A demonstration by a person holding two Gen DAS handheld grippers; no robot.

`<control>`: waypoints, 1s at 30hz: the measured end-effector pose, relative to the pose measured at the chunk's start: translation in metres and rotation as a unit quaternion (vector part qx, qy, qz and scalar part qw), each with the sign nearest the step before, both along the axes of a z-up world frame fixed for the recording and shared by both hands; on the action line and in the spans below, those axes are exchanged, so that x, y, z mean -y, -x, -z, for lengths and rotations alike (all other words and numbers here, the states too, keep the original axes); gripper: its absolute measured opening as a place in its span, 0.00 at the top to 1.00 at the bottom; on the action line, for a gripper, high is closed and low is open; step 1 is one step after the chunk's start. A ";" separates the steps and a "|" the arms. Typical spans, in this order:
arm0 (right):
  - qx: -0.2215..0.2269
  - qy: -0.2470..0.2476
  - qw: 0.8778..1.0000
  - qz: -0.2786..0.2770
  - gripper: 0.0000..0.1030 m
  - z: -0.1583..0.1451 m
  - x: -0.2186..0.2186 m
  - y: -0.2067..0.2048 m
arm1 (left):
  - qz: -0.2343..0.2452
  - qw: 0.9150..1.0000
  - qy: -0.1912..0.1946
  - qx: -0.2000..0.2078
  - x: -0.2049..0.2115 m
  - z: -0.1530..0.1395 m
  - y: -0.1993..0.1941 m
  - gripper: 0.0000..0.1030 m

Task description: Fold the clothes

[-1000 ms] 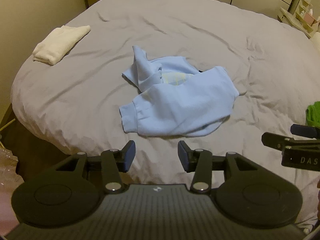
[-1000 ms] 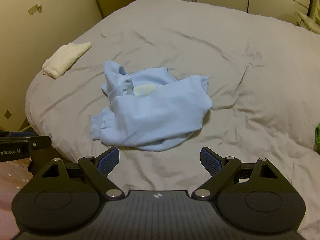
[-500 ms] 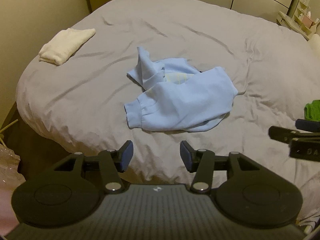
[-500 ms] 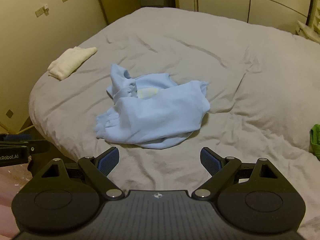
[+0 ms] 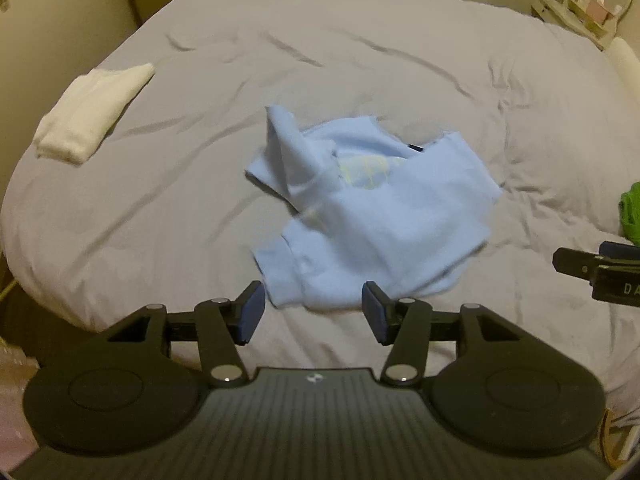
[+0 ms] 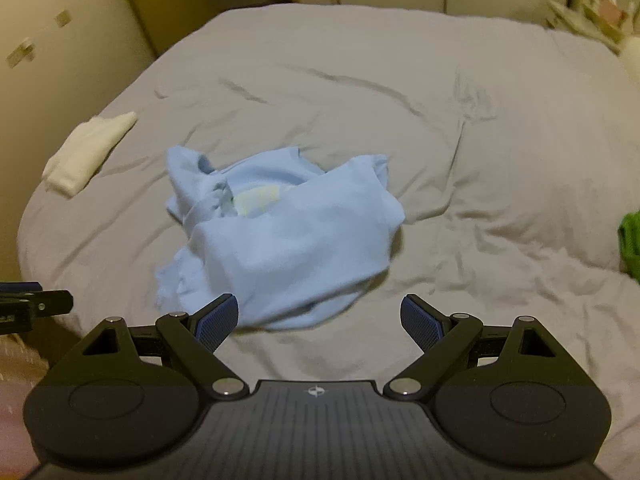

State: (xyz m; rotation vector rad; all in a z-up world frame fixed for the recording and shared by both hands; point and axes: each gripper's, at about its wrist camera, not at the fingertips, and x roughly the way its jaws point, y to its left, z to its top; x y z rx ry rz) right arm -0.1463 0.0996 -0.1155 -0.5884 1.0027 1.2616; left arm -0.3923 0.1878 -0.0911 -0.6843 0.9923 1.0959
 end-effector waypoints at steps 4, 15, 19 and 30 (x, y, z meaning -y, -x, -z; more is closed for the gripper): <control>-0.007 0.022 0.999 0.035 0.12 0.015 -0.034 0.014 | 0.028 0.999 0.018 -0.019 -0.047 0.009 0.013 0.53; -0.014 0.076 0.990 0.114 0.12 0.040 -0.080 0.052 | 0.119 0.989 0.076 -0.031 -0.124 0.050 0.018 0.52; -0.017 0.095 0.986 0.137 0.12 0.052 -0.081 0.057 | 0.131 0.987 0.092 -0.031 -0.140 0.069 0.012 0.47; -0.071 0.088 0.974 0.198 0.12 0.106 -0.084 0.033 | 0.069 0.991 0.116 0.021 -0.202 0.111 0.000 0.26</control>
